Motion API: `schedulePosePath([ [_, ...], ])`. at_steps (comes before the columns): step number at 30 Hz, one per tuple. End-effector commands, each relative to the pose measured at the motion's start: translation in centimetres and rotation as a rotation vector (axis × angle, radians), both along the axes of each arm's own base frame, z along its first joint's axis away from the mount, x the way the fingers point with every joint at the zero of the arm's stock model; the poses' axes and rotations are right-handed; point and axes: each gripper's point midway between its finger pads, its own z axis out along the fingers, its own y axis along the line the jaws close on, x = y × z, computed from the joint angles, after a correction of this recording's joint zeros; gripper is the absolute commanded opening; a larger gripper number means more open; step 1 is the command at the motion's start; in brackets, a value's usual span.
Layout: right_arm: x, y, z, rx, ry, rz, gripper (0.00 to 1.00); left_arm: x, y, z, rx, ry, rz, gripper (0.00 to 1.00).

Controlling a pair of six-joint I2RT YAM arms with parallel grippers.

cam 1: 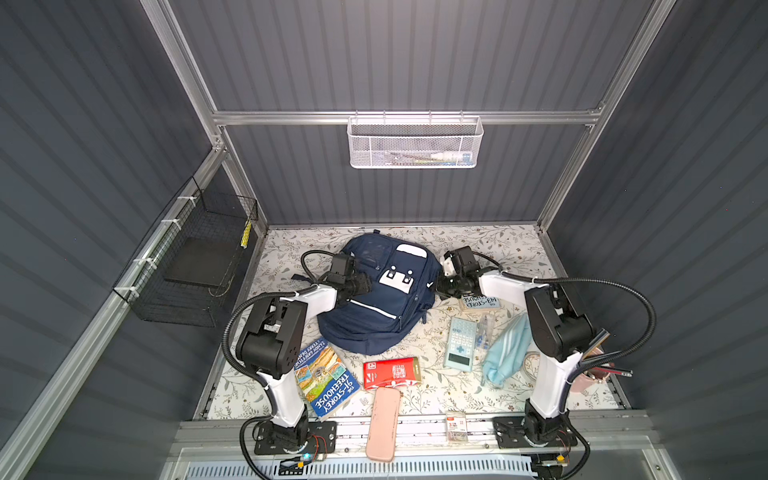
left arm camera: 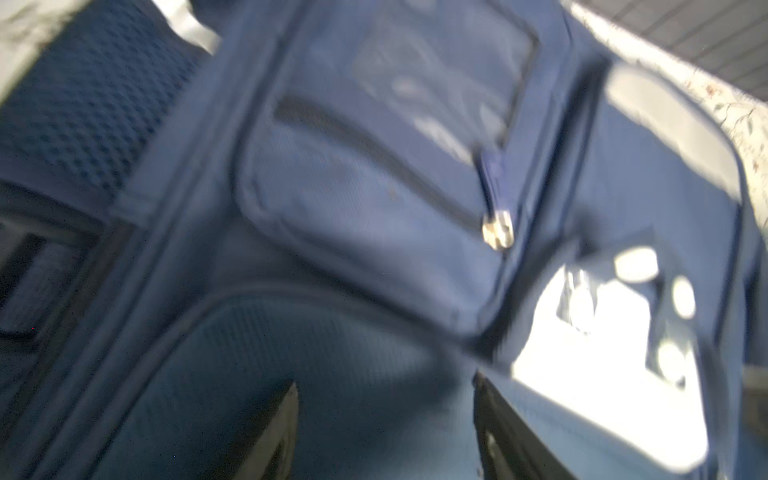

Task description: Pack the student bag

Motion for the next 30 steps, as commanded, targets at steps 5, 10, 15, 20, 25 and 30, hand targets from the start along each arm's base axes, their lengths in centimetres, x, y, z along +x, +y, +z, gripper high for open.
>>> schedulePosePath([
  [5, -5.4, 1.7, 2.8, -0.097, -0.049, 0.106, 0.21, 4.1, -1.9, 1.0, 0.038, -0.004, -0.08, 0.69],
  [10, -6.0, -0.7, 6.6, -0.259, -0.222, 0.225, 0.66, 4.5, -2.1, 4.4, 0.047, -0.061, -0.103, 0.73],
  [15, -5.8, 0.8, 9.2, -0.388, -0.604, 0.657, 0.75, 1.8, -1.2, 9.0, 0.026, -0.131, -0.107, 1.0],
  [20, -5.8, 1.7, 8.6, -0.553, -0.819, 1.064, 0.81, -3.0, -1.1, 12.9, -0.039, -0.134, -0.168, 1.0],
  [25, -5.4, 2.5, 5.9, -0.594, -0.748, 1.296, 0.76, -9.0, -1.6, 13.0, -0.16, -0.073, -0.247, 0.99],
  [30, -7.2, 4.0, 2.9, -0.542, -0.779, 1.393, 0.73, -12.6, -1.1, 13.0, -0.211, -0.05, -0.256, 0.95],
])
